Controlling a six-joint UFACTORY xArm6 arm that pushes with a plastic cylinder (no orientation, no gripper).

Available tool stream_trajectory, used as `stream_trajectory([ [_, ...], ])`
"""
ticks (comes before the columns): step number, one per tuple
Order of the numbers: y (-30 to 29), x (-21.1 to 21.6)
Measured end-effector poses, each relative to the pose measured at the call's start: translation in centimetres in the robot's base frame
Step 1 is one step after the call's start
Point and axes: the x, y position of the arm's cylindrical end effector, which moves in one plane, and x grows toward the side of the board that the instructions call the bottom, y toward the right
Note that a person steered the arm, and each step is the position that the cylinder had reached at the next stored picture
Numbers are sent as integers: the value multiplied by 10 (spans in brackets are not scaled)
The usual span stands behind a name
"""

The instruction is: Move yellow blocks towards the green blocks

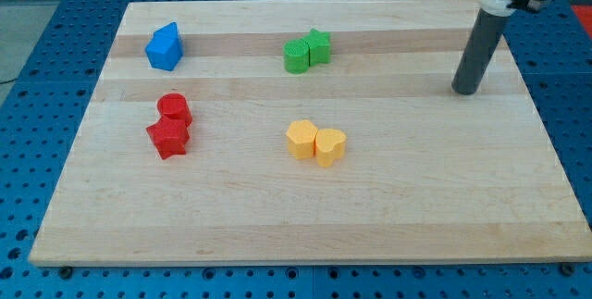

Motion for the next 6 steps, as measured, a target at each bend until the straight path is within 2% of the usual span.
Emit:
stream_trajectory([
  [2, 0, 1],
  [3, 0, 34],
  [5, -10, 146],
  [6, -40, 173],
])
